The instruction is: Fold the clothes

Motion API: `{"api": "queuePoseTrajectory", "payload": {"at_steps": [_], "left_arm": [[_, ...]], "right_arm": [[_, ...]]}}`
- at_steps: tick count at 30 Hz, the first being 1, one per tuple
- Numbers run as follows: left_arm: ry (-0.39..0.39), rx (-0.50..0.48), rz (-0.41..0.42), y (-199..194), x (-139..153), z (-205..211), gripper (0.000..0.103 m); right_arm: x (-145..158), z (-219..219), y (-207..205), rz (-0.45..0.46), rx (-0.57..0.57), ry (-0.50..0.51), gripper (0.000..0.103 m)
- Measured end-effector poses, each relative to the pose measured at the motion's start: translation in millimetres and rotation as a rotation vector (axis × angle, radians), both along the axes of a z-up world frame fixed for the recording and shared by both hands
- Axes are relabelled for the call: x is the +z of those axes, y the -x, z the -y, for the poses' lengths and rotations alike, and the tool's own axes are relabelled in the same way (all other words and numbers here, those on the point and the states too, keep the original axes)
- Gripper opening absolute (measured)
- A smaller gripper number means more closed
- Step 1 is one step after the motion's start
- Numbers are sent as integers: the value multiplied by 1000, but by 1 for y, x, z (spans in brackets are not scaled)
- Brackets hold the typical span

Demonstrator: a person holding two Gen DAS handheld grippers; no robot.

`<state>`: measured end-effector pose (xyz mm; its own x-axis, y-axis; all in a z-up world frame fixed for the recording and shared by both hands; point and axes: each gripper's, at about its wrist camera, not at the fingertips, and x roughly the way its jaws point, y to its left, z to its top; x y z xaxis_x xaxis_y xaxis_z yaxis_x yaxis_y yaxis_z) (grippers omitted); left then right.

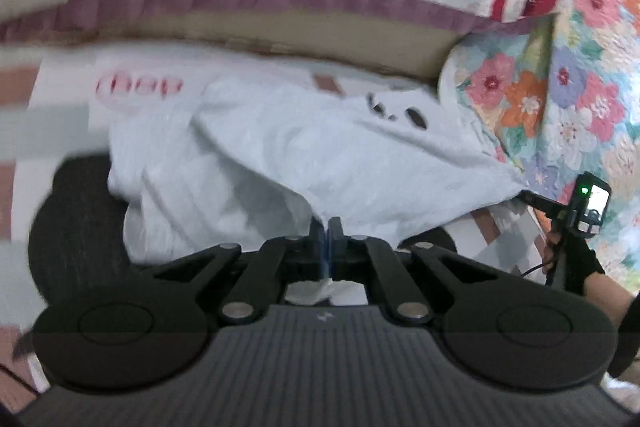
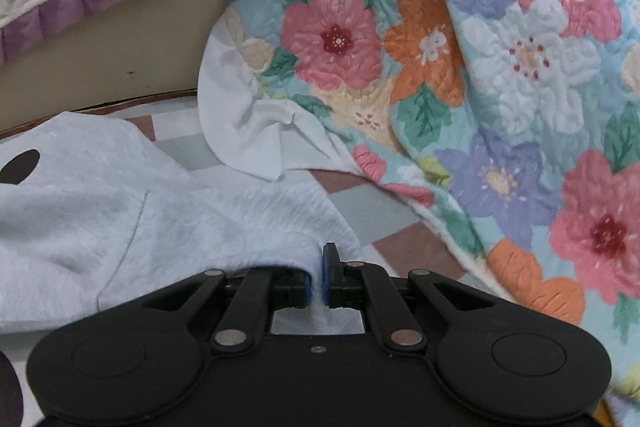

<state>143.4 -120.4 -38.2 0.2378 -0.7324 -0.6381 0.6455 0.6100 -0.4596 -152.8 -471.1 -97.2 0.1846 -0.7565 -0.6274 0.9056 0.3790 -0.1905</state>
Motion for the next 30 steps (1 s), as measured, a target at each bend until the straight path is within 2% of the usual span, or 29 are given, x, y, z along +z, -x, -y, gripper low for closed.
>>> {"api": "queuePoseTrajectory", "payload": {"at_steps": [4,6,9,11,12,13,14,18,20,21,23,25,28,30], "left_arm": [[-43,-4,86,5,4,7,3],[-82,10,57,-1,-7,10,15],[-97,44,8,-9,-25,12,22],[-74,64,2,-11,-28,12,21],[-61,74,3,-12,-28,12,17],[-48,84,5,-13,-28,13,8],[-24,98,22,-13,-22,10,3],[135,181,159,-11,25,-16,3],[188,219,188,-13,44,-31,3],[207,238,199,-14,53,-37,3],[236,274,226,-16,68,-49,3],[242,302,254,-14,73,-56,3],[266,323,249,-11,79,-62,3],[287,332,271,-7,88,-67,3]], "right_arm": [[-4,-1,-6,-26,22,-6,6],[-2,-3,-4,-18,29,-3,7],[-3,-4,-1,-15,35,-9,7],[-4,-4,-1,-13,39,-17,7],[-4,-3,-1,-11,41,-20,7],[-5,-3,-3,-15,40,-20,7],[-5,-4,-4,-18,39,-20,7],[-2,-4,-8,-12,48,-9,8],[1,-5,-10,-5,57,-3,8],[2,-5,-11,0,67,-3,11],[1,-10,-16,-8,107,-2,37],[0,-17,-23,-32,151,12,38],[-1,-30,-35,-78,202,44,38],[2,-37,-41,-75,229,71,38]]}}
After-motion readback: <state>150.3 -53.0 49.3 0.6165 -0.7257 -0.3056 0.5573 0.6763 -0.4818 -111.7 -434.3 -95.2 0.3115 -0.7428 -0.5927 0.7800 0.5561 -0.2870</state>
